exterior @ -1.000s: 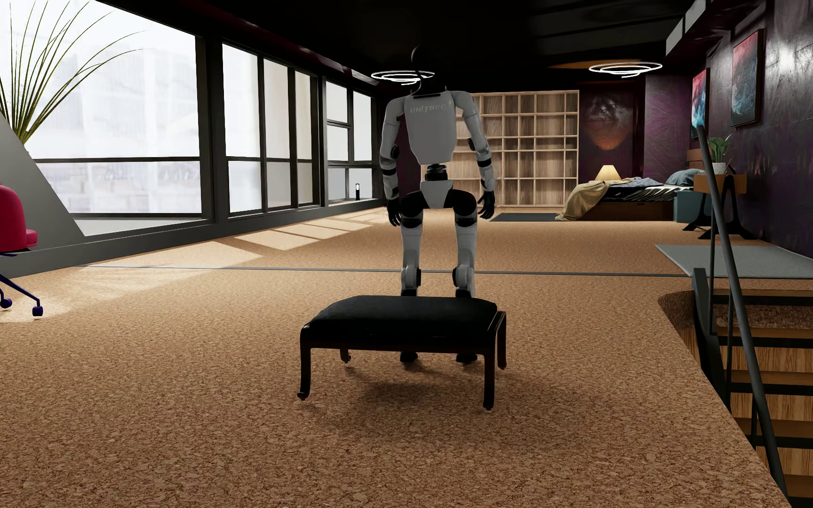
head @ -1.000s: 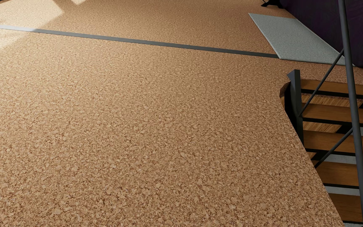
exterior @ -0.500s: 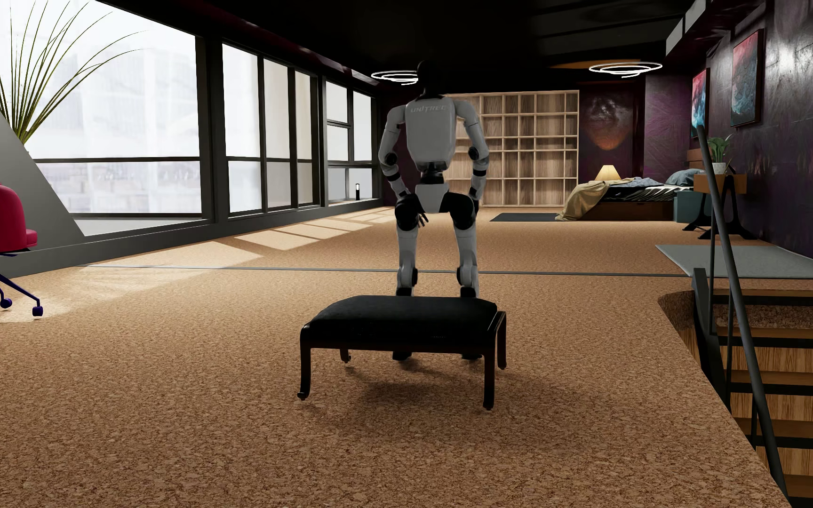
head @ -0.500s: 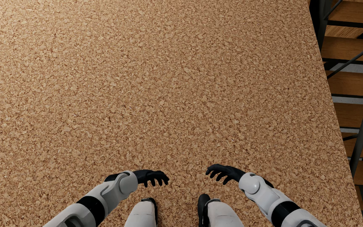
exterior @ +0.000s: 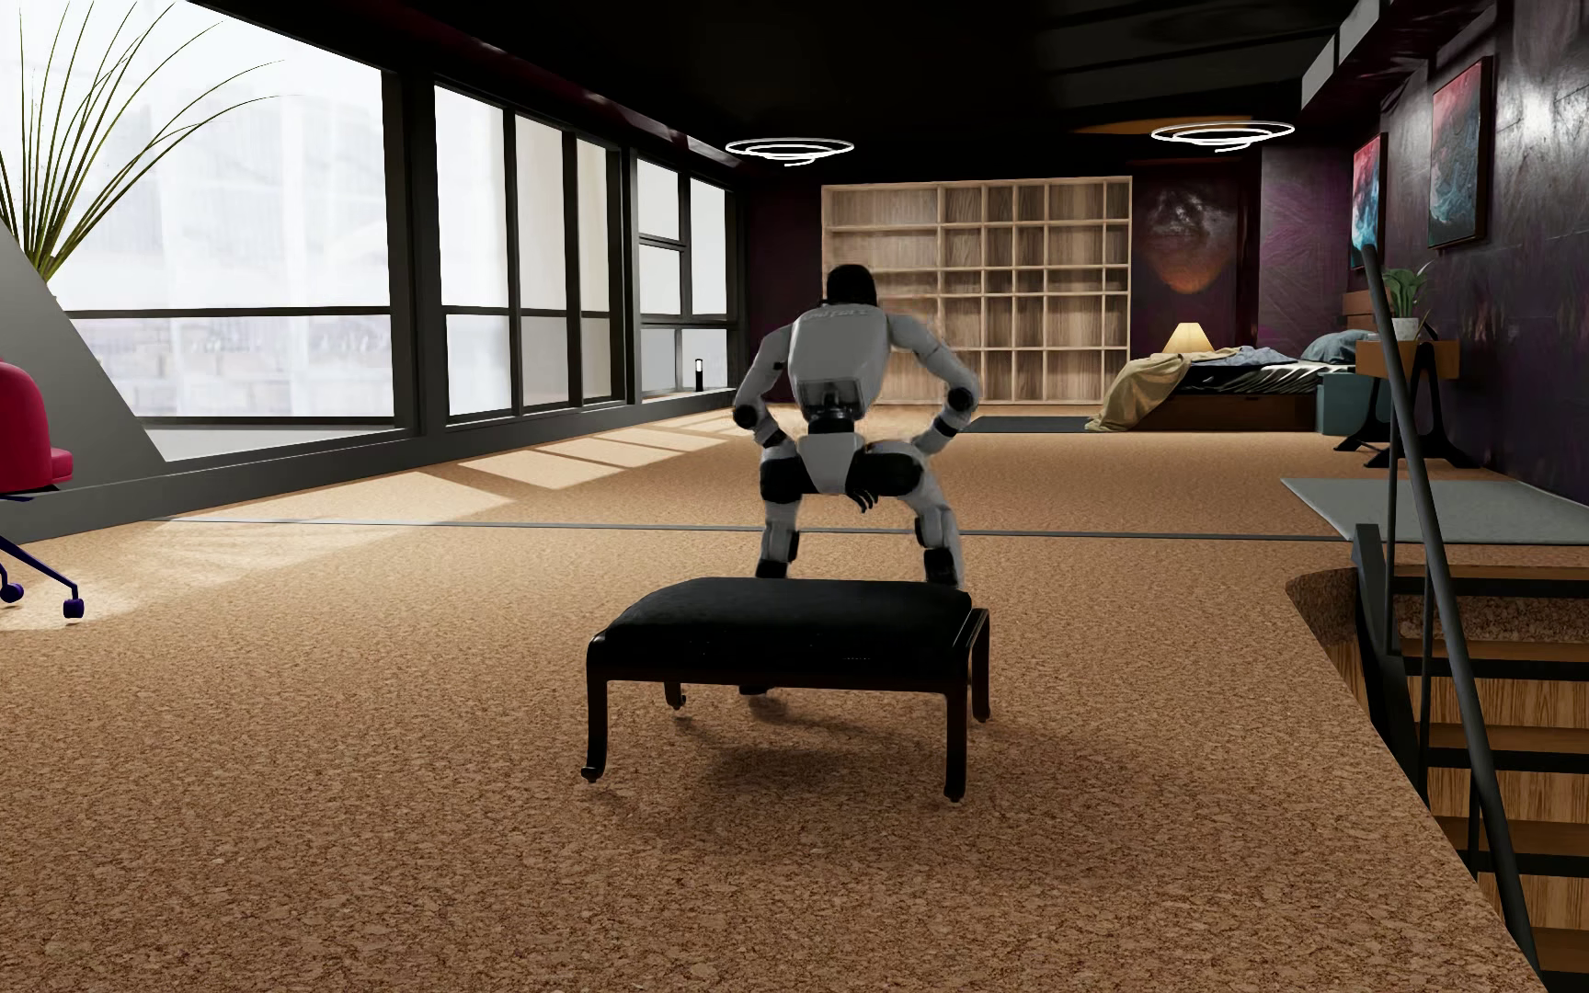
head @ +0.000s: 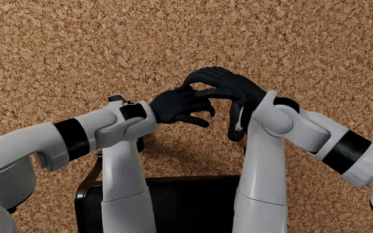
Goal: Sit down on the chair
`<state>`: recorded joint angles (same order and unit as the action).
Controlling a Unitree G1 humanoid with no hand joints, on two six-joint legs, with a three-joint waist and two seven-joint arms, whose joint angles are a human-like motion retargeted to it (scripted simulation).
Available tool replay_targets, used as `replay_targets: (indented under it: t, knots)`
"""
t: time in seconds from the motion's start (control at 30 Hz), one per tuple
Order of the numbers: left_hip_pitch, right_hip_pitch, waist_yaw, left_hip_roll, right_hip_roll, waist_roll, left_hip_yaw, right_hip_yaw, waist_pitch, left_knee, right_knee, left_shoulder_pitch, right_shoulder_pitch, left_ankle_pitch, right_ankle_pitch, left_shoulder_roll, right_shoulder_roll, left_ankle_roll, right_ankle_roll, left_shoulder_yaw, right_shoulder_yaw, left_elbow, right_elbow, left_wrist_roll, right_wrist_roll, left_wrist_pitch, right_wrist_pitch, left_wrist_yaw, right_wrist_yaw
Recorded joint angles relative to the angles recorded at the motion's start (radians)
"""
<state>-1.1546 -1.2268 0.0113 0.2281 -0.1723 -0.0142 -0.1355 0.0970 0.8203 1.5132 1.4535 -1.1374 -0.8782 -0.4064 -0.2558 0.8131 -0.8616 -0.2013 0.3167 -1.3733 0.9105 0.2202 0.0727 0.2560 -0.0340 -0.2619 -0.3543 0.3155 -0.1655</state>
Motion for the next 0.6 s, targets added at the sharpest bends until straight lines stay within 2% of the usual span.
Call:
replay_targets:
  t: [0.13, 0.27, 0.33, 0.43, 0.5, 0.6]
  knots:
    - [-0.17, -0.177, 0.002, 0.006, -0.025, 0.007, -0.053, 0.044, 0.051, 0.251, 0.247, -0.098, -0.028, -0.069, -0.044, 0.157, -0.148, -0.015, 0.03, -0.048, -0.025, -0.211, -0.205, -0.057, 0.075, -0.022, -0.046, 0.154, -0.124]
    - [-0.245, -0.252, -0.002, 0.009, -0.029, 0.008, -0.087, 0.07, 0.07, 0.413, 0.411, -0.105, 0.006, -0.096, -0.057, 0.236, -0.196, -0.024, 0.02, -0.03, -0.09, -0.299, -0.3, -0.076, 0.097, -0.019, -0.051, 0.192, -0.15]
    - [-0.244, -0.242, -0.003, 0.01, -0.026, 0.011, -0.094, 0.071, 0.063, 0.461, 0.459, -0.042, 0.044, -0.087, -0.052, 0.235, -0.178, -0.02, 0.007, 0.036, -0.127, -0.289, -0.291, -0.068, 0.085, -0.004, -0.037, 0.169, -0.123]
    - [-0.212, -0.202, -0.007, 0.009, -0.017, 0.008, -0.107, 0.071, 0.039, 0.51, 0.513, 0.08, 0.091, -0.067, -0.041, 0.187, -0.118, -0.018, -0.018, 0.171, -0.171, -0.227, -0.229, -0.042, 0.048, 0.016, -0.003, 0.088, -0.045]
    - [-0.156, -0.146, -0.005, 0.012, -0.02, 0.007, -0.101, 0.069, 0.019, 0.52, 0.527, 0.187, 0.143, -0.048, -0.024, 0.125, -0.072, -0.014, -0.03, 0.284, -0.2, -0.151, -0.159, -0.024, 0.02, 0.025, 0.014, 0.024, 0.012]
    - [-0.052, -0.036, -0.004, 0.013, -0.03, 0.016, -0.086, 0.057, -0.019, 0.501, 0.505, 0.387, 0.289, -0.011, 0.01, -0.023, 0.044, -0.003, -0.041, 0.492, -0.308, 0.019, -0.027, 0.014, -0.048, 0.029, 0.035, -0.07, 0.089]
